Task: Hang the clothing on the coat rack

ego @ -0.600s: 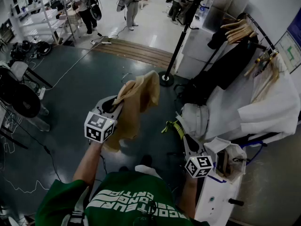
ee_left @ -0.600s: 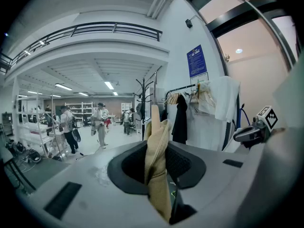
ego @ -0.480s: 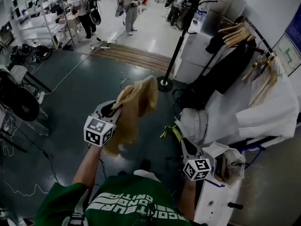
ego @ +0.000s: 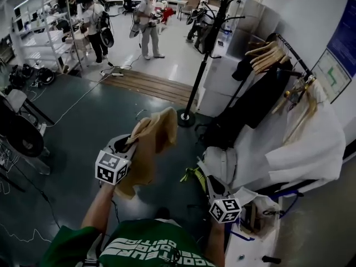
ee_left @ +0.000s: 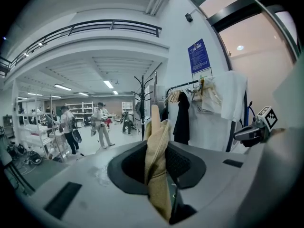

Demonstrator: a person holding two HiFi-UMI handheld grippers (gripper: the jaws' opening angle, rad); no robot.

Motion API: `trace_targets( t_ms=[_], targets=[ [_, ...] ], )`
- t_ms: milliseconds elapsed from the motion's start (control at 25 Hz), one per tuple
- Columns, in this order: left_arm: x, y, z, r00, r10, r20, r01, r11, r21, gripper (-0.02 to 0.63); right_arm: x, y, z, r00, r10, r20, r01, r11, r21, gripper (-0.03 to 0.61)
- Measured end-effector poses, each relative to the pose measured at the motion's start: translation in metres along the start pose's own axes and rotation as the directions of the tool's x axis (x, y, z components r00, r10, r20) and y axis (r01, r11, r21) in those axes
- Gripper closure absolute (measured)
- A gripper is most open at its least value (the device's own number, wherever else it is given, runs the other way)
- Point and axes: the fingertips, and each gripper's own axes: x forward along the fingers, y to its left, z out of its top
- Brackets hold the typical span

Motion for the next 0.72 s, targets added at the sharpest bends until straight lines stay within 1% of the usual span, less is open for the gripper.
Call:
trace_targets(
  t_ms=[200, 440, 720],
  targets=[
    [0.022, -0.007, 0.005, 1.000, 0.009, 0.004, -0.009, 1.000, -0.006, 0.529, 0.003, -0.023, 0.002, 1.000, 0.016, -0.009, -0.016, 1.000, -0.013, 0.537],
    [0.042, -0.014, 0.013, 1.000, 0.011, 0.004, -0.010, 1.000, -0.015, 0.529, 0.006, -0.047, 0.008, 1.000, 0.013, -0.011, -0.013, 1.000, -0.019, 0.537],
    [0.066, -0.009, 0.019, 1.000, -0.001, 0.014, 0.001, 1.000, -0.024, 0.529, 0.018, -0.064, 0.009, 1.000, -0.004, -0.008, 0.004, 1.000, -0.007, 0.537]
  ],
)
